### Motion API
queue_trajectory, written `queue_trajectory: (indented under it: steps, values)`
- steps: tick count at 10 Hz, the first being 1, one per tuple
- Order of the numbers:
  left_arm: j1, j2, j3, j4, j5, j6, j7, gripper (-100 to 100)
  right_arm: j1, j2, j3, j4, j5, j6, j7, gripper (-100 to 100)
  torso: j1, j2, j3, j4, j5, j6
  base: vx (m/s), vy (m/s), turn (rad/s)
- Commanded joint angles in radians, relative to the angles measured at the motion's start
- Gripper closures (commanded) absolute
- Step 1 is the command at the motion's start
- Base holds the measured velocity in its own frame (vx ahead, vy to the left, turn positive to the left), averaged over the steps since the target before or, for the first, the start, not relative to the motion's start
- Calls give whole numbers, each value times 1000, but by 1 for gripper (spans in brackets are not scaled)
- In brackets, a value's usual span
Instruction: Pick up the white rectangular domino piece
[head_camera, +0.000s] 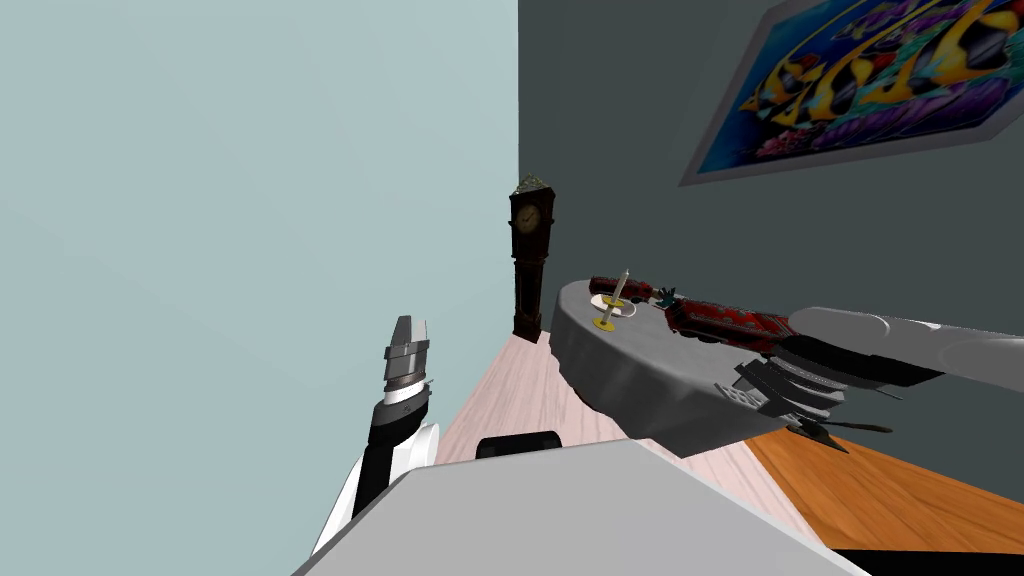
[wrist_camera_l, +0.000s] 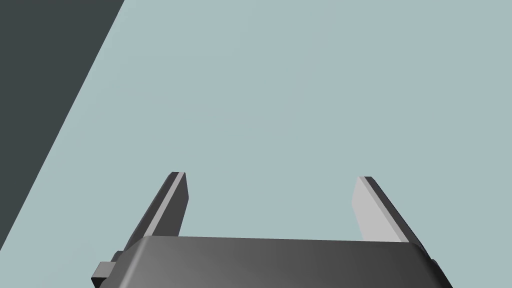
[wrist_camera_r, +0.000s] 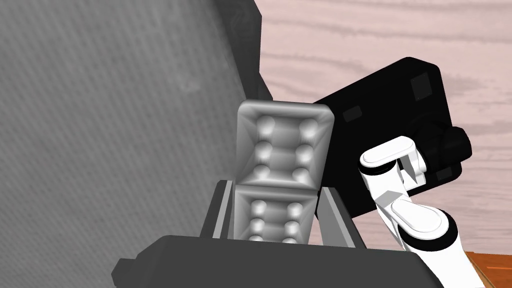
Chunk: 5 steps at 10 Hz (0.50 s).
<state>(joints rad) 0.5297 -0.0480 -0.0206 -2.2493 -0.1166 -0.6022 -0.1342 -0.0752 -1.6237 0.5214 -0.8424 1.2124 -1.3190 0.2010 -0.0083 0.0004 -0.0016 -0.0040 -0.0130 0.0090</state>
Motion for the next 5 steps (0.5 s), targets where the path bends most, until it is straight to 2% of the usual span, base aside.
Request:
queue_trajectory:
  steps: [1, 2, 3, 5]
  values:
    - [0, 0, 0, 0, 0, 0, 0, 0, 33, -19, 14, 1, -50, 13, 36, 100, 0, 0, 0, 0, 0, 0, 59, 19, -5]
    - [0, 0, 0, 0, 0, 0, 0, 0, 33, -19, 14, 1, -73, 13, 36, 100, -1, 0, 0, 0, 0, 0, 32, 9, -13]
    - [0, 0, 0, 0, 0, 0, 0, 0, 72, -43, 48, 24, -105, 29, 84, 100, -2, 1, 1, 0, 0, -1, 50, 34, 31]
    - [0, 0, 0, 0, 0, 0, 0, 0, 72, -43, 48, 24, -151, 29, 94, 100, -1, 0, 0, 0, 0, 0, 54, 25, -13]
